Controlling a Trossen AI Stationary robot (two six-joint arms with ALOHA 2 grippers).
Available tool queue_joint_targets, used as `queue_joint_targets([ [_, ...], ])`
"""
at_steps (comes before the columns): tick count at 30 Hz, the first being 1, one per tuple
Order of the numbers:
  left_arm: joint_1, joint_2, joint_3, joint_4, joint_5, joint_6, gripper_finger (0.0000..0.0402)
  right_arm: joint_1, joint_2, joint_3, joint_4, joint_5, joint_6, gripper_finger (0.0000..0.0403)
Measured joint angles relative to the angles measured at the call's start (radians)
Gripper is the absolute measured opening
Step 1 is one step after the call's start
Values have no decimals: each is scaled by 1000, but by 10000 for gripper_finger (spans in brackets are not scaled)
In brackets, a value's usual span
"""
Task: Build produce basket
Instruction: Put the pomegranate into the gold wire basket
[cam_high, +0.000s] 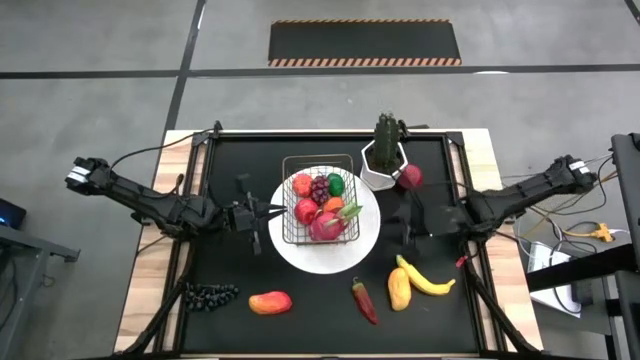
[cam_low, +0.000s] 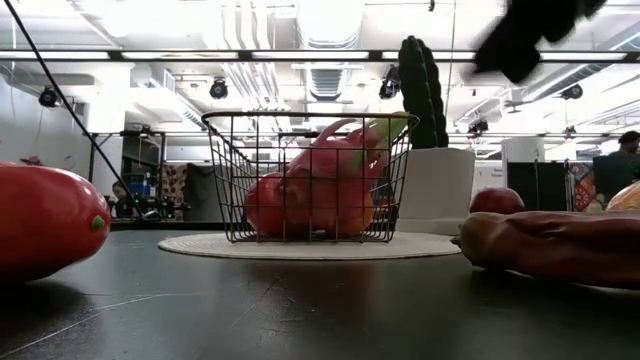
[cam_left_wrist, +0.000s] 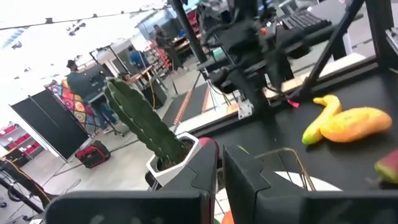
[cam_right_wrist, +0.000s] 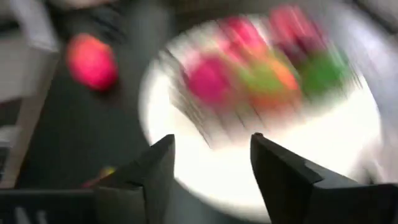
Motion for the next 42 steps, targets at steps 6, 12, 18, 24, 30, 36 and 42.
queue_joint_targets([
  [6,0,1,-10,49,0,14,10,52,5,-133,617,-14,-565,121],
  [12,0,41,-30,186,1,-76,10,21,114,-228,1072,-102,-968,23],
  [18,-1,132,-30,260,3,-220,10,-5,271,-171,1357,-104,-1072,9],
  [24,-1,248,-29,349,5,-268,10,-54,376,59,1272,-104,-1056,8],
  [30,-1,303,-30,380,4,-274,10,-55,366,193,866,-104,-1005,8],
  [36,-1,312,-29,391,4,-275,10,-24,329,278,440,-104,-756,8],
  [42,-1,311,-29,392,3,-275,10,-13,293,351,-67,-97,-469,8],
])
